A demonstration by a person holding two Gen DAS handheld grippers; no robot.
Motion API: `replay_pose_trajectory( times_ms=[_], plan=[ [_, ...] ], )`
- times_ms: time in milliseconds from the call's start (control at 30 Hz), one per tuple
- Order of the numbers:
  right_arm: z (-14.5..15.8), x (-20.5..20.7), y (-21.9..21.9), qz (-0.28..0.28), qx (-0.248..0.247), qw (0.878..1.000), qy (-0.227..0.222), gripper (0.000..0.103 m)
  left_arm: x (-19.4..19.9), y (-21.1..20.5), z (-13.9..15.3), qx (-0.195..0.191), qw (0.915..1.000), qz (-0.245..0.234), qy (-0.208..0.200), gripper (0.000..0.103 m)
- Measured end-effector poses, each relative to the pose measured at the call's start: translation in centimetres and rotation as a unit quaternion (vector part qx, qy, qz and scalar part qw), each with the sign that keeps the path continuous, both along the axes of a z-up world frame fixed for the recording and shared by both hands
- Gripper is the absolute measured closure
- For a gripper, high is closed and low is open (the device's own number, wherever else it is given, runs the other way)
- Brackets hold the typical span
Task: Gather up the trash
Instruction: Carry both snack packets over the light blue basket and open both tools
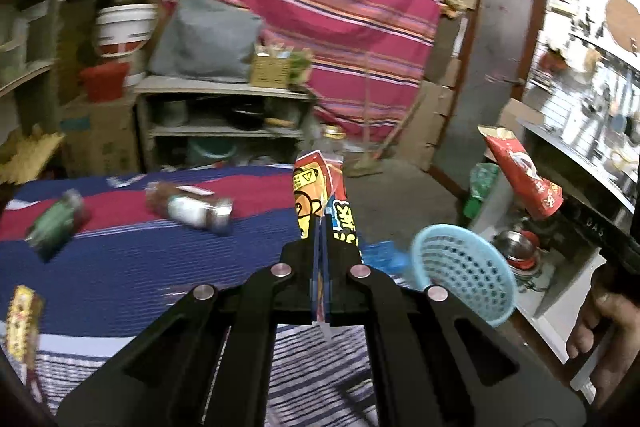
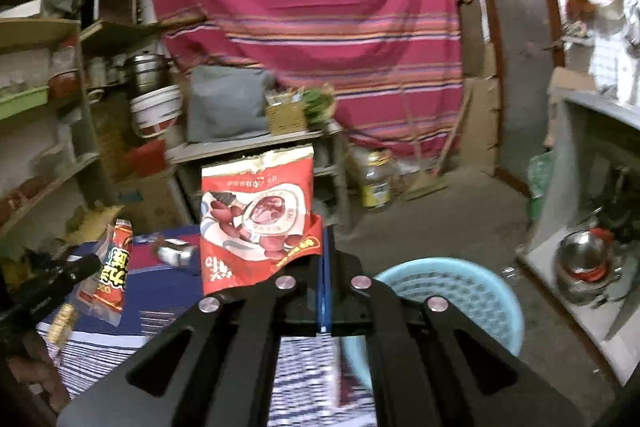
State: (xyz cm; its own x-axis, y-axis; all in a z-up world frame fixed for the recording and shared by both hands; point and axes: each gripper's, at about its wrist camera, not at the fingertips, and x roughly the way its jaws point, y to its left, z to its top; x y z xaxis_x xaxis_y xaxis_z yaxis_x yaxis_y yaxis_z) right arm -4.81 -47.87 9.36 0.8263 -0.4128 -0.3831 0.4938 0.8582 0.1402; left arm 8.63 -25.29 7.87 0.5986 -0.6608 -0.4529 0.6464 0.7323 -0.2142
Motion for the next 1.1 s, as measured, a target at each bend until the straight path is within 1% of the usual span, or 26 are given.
replay_pose_trajectory(
  times_ms=[67,100,133,267,400,433,500,567,600,667,767,1000,1100],
  plan=[
    [-0.3,-1.4,-2.0,-0.032,-0.007,0.999,0.009,0.103,-0.7,-3.1,-0.3,-0.002,0.9998,-0.022,0.003,0.103],
    [-0.6,-1.8,-3.0,-0.052,-0.014,0.998,0.020,0.103,-0.9,-4.5,-0.5,-0.002,0.9995,-0.031,0.005,0.103],
    [-1.1,-2.3,-4.0,-0.061,-0.009,0.998,0.024,0.103,-1.0,-5.6,-0.7,-0.001,0.9993,-0.037,0.007,0.103],
    [-2.7,-3.8,-7.5,-0.088,0.027,0.996,0.013,0.103,-1.8,-11.0,-2.1,-0.008,0.9970,-0.073,0.025,0.103],
    [-4.8,-4.2,-9.4,-0.110,0.060,0.992,0.004,0.103,-2.7,-15.1,-3.8,-0.005,0.9938,-0.105,0.037,0.103],
    [-5.1,-4.3,-9.6,-0.115,0.061,0.992,0.001,0.103,-2.7,-15.9,-4.3,-0.007,0.9930,-0.110,0.043,0.103],
    [-5.5,-4.1,-9.9,-0.112,0.055,0.992,-0.004,0.103,-2.8,-17.3,-5.2,-0.002,0.9920,-0.116,0.049,0.103],
    [-6.7,-3.7,-11.0,-0.125,0.071,0.990,-0.004,0.103,-2.9,-18.6,-6.1,0.009,0.9909,-0.125,0.050,0.103],
    [-7.3,-3.4,-11.5,-0.127,0.083,0.988,0.004,0.103,-2.9,-18.9,-6.6,0.012,0.9903,-0.128,0.053,0.103],
    [-7.8,-3.0,-11.9,-0.133,0.078,0.988,0.015,0.103,-2.7,-20.0,-7.6,0.015,0.9891,-0.132,0.064,0.103],
    [-8.0,-2.8,-12.2,-0.133,0.074,0.988,0.019,0.103,-2.3,-21.2,-8.7,0.020,0.9875,-0.137,0.075,0.103],
    [-8.8,-3.1,-12.8,-0.137,0.085,0.987,0.024,0.102,-3.0,-23.6,-10.0,0.029,0.9842,-0.150,0.090,0.103],
    [-9.0,-2.9,-12.9,-0.143,0.086,0.986,0.027,0.101,-3.1,-23.7,-9.7,0.023,0.9833,-0.153,0.095,0.102]
  ],
)
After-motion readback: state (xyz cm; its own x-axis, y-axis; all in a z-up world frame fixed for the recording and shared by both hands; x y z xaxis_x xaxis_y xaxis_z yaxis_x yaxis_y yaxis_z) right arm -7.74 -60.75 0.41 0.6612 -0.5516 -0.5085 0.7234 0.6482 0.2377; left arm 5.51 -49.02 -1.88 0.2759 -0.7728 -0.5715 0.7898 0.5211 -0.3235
